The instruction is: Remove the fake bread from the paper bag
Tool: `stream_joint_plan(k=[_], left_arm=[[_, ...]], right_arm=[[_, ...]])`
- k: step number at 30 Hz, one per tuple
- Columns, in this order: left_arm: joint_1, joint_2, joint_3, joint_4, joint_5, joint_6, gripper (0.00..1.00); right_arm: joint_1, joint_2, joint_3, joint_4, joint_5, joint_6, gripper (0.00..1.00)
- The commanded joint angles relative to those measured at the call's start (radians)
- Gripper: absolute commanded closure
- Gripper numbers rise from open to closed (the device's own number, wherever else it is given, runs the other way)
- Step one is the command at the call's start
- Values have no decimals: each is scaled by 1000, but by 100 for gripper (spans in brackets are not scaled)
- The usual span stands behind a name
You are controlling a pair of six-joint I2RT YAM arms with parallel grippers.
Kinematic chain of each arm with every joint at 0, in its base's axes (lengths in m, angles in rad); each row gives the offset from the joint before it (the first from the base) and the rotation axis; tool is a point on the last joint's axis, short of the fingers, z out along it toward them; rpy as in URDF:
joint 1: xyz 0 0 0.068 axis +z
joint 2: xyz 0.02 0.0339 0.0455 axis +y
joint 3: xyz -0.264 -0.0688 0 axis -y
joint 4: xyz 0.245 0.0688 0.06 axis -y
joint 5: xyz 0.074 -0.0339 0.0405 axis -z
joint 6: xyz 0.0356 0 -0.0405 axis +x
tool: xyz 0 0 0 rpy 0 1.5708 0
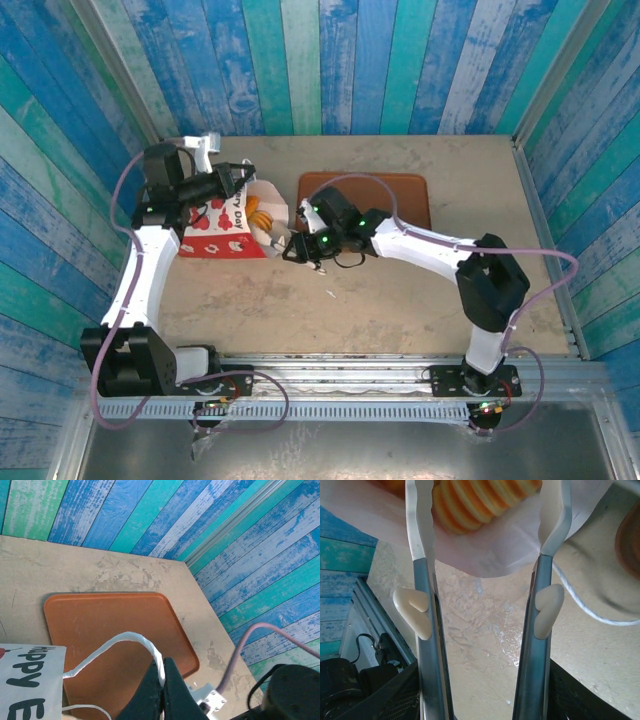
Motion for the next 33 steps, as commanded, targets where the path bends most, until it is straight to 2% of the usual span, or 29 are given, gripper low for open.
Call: stream_joint_plan(k=[1, 22, 25, 29, 33], left_arm=[[-4, -15, 5, 44, 25, -6, 100], [-30, 23, 21, 45, 33, -4, 100], [-30, 21, 23, 41, 28, -4, 100], [-30, 18, 30, 21, 8, 11, 100], [-29, 16, 41, -27, -23, 51, 100]], right_arm=[[3, 29, 18, 46, -15, 38, 42], [3, 183, 125, 84, -58, 78, 41], [4, 198, 140, 65, -37, 66, 44], [4, 174, 139, 50, -8, 43, 54], [4, 109, 123, 5, 65, -5, 55]])
